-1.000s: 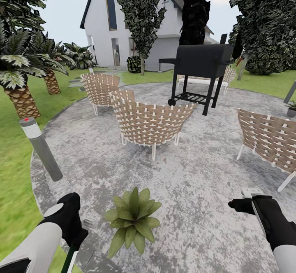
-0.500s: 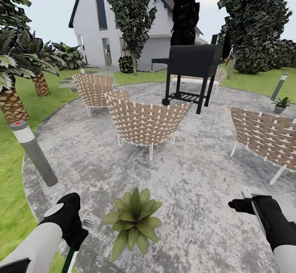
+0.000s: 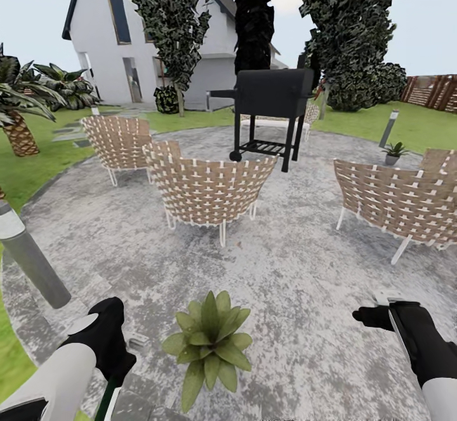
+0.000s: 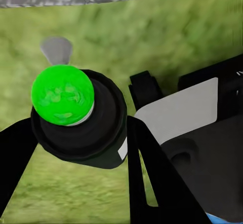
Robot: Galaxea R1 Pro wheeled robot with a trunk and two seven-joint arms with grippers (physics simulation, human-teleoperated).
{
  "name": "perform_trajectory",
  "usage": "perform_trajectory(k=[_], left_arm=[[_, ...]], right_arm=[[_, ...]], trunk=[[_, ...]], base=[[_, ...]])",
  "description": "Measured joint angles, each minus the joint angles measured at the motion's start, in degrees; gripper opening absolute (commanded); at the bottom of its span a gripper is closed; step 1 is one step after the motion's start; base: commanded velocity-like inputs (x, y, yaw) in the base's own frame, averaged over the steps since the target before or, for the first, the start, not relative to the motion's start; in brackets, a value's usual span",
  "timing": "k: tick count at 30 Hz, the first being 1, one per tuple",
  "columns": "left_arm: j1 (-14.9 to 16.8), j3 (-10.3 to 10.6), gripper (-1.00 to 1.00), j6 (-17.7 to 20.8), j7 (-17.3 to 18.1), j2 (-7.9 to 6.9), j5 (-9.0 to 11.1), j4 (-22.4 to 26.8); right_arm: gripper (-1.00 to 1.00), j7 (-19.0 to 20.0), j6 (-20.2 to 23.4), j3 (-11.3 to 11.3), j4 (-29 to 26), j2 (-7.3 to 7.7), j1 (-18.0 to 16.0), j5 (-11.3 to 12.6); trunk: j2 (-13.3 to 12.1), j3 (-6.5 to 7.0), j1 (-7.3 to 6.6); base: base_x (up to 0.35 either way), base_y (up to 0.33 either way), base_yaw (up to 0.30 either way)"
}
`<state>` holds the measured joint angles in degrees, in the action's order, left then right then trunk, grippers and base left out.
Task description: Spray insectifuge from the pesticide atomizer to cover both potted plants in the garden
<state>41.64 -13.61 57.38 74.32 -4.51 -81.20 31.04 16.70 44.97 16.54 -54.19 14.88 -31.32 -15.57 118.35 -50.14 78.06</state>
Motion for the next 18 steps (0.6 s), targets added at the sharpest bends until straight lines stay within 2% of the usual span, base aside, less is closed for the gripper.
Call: perform_trajectory(k=[15,18], left_arm=[[-0.01,0.0,-1.0,0.01,0.0,-0.01,0.03,0.02],[0.0,0.0,-1.0,0.0,0.0,-0.01,0.02,0.01]], right_arm=[[1.0,-0.01,0.03,0.02,-0.04,0.01,-0.02,0.04],[1.0,0.0,0.09,0.02,-0.05,0.01,-0.01,0.06]], trunk=[[0.0,0.0,0.01],[0.0,0.01,0.01]], base=[[-0.07,0.15,-0.018],[-0.066,0.153,-0.131]])
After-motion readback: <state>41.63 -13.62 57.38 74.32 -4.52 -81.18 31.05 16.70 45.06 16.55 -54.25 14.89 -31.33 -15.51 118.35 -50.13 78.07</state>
